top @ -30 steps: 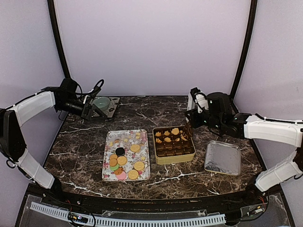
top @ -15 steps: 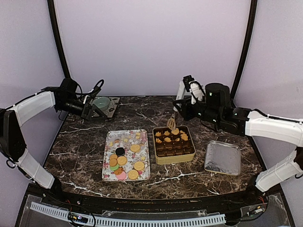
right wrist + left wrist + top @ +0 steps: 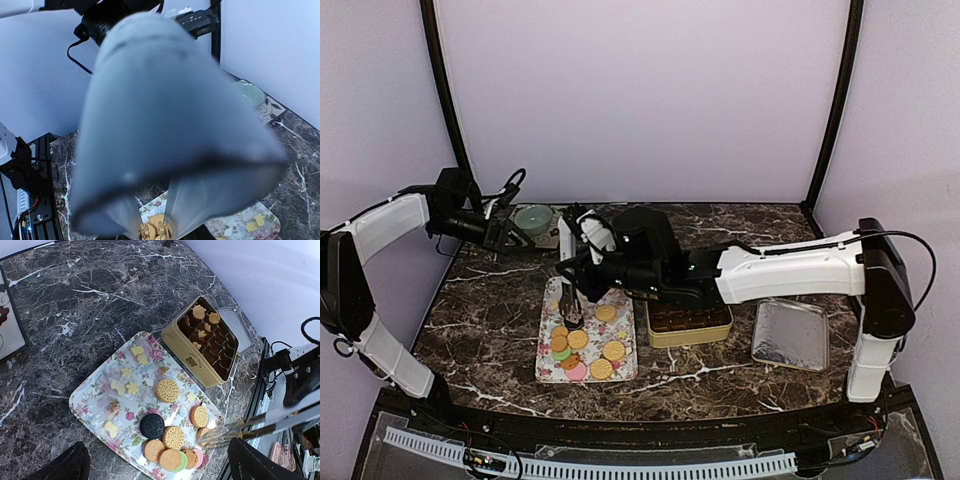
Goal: Pack the cookies
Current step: Pick up the fake cookies from the plate.
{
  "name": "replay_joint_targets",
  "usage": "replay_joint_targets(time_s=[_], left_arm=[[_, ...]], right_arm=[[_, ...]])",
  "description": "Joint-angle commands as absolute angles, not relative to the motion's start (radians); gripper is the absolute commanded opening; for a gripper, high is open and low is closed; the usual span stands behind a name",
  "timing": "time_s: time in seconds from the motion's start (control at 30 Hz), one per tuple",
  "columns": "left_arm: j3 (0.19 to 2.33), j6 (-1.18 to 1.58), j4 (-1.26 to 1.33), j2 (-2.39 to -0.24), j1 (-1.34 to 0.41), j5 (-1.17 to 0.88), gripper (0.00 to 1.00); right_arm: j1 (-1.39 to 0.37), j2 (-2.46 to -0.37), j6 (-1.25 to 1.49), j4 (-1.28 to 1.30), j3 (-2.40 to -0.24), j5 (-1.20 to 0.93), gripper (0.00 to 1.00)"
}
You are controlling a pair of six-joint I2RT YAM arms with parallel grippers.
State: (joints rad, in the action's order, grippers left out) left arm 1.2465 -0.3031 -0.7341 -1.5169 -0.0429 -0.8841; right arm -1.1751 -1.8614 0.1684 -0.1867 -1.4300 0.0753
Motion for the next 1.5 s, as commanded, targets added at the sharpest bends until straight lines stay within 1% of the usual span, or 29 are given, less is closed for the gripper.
replay_joint_targets(time_s=[0.0,0.17,0.33,0.63,0.83,1.13,1.3,1.47], left_arm=[[1.214,-0.323,-0.761,-1.501,-0.005,-0.882,0.99],[1.205,-0.336,-0.770,-1.496,0.003,-0.894,0.99],[1.198,-0.339,-0.770,-1.487,0.005,-0.901,0.99],[1.200,-0.334,-0.770,-1.485,0.004,-0.915,0.99],[1.202,-0.334,-0.770,-1.483,0.004,-0.920,0.99],[1.206,-0.326,-0.766,-1.488,0.004,-0.928,0.99],[1.204,-0.320,-0.766,-1.490,0.004,-0.932,0.99],[1.200,-0.317,-0.765,-1.491,0.004,-0.937,0.99]], right_arm=[[-1.217,-1.966,0.160,-0.233,-1.565,0.047,0.30],[-1.235,-2.058,0.160,-0.214,-1.654,0.039,0.35],[-1.236,-2.090,0.162,-0.200,-1.667,0.035,0.39],[-1.243,-2.145,0.157,-0.169,-1.694,0.016,0.40],[-1.251,-2.169,0.126,-0.147,-1.704,0.059,0.41],[-1.256,-2.151,0.096,-0.141,-1.676,0.118,0.41],[-1.255,-2.138,0.093,-0.146,-1.647,0.139,0.39],[-1.254,-2.124,0.097,-0.164,-1.631,0.149,0.28]])
